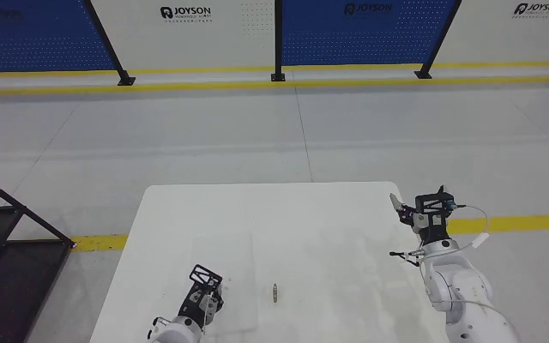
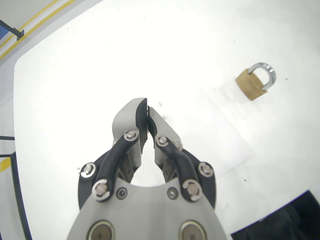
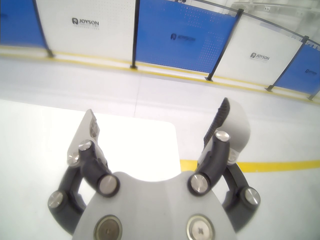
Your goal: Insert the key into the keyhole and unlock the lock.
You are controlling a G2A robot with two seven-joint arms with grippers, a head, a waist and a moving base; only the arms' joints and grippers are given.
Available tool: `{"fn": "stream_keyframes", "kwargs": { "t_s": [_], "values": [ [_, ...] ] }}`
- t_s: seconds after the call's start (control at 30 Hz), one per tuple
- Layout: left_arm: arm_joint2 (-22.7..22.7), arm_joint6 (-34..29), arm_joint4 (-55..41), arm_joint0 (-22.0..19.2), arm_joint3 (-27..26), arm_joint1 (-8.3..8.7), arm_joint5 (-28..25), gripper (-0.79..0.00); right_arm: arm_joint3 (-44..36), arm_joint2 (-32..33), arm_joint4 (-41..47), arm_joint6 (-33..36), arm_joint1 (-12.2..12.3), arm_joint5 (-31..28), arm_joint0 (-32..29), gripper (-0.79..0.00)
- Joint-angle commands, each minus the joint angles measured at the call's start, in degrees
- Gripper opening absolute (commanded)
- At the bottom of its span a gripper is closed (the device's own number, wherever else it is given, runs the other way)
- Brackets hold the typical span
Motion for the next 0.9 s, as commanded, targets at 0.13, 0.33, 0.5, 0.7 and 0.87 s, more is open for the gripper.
{"fn": "stream_keyframes", "kwargs": {
  "t_s": [0.13,0.33,0.5,0.7,0.87],
  "values": [
    [-7.0,14.1,-6.5,6.5,-3.4,0.82,-7.8,-0.785,0.0,0.0,0.0,0.0,0.0,0.0,0.0,0.0],
    [-13.8,30.7,-10.9,9.8,-1.1,1.84,-22.5,-0.785,-0.1,-1.7,-4.7,0.4,0.0,-0.9,-2.1,0.0],
    [-16.7,38.8,-12.4,9.0,2.1,2.37,-30.4,-0.785,-4.5,-6.3,-14.3,0.5,0.0,-1.2,-8.7,0.0],
    [-17.3,41.4,-11.4,8.1,4.1,2.43,-30.2,-0.785,-6.6,-15.2,-25.4,2.1,-0.4,-1.5,-14.8,0.0],
    [-17.3,41.4,-11.4,8.1,4.1,2.43,-30.2,-0.785,-6.5,-21.6,-29.6,2.8,-0.7,-1.4,-17.5,0.0]
  ]
}}
